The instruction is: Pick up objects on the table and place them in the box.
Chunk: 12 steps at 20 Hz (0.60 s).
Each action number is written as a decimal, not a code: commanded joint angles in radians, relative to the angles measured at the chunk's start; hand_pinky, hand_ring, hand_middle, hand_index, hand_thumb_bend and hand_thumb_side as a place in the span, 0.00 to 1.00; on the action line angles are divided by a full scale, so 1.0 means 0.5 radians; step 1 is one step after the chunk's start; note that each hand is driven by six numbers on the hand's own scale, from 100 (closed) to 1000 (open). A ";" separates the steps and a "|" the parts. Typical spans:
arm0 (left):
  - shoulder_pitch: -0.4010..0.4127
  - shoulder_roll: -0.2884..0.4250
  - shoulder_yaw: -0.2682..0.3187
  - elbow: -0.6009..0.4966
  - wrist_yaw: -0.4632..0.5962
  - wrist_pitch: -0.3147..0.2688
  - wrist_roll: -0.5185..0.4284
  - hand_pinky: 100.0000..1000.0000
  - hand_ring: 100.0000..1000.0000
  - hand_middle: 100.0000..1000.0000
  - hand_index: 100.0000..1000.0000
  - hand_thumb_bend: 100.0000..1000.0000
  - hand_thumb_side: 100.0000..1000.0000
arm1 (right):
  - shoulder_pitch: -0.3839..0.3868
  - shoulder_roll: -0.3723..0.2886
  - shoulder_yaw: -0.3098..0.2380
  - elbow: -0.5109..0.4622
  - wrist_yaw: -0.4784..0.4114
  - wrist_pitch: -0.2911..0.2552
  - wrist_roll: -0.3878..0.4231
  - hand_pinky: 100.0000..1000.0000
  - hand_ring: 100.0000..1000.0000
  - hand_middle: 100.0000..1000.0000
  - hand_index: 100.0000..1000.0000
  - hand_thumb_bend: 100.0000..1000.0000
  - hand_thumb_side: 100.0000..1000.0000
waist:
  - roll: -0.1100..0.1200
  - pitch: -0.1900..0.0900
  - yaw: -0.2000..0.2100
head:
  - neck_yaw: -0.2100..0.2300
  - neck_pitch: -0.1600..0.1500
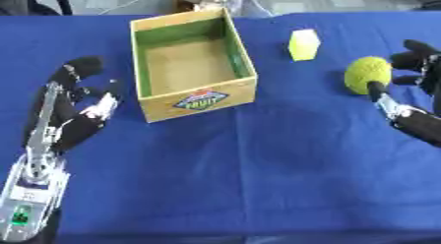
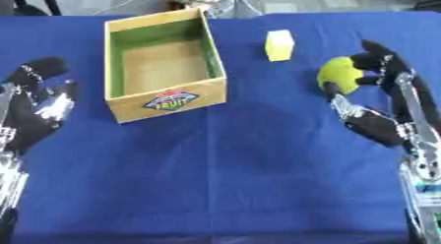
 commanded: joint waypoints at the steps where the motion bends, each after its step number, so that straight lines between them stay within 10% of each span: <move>1: -0.013 0.021 -0.006 -0.030 -0.006 -0.002 -0.006 0.47 0.79 0.73 0.78 0.29 0.24 | -0.054 -0.105 -0.004 0.010 0.020 0.001 0.008 0.68 0.79 0.73 0.92 0.30 0.28 | -0.004 -0.032 0.003 | -0.004 0.011; 12: -0.003 0.030 -0.015 -0.025 -0.004 -0.001 -0.016 0.47 0.79 0.73 0.78 0.29 0.24 | -0.346 -0.578 0.135 0.401 -0.123 0.050 -0.004 0.69 0.78 0.73 0.93 0.31 0.30 | -0.008 -0.041 0.008 | -0.029 0.011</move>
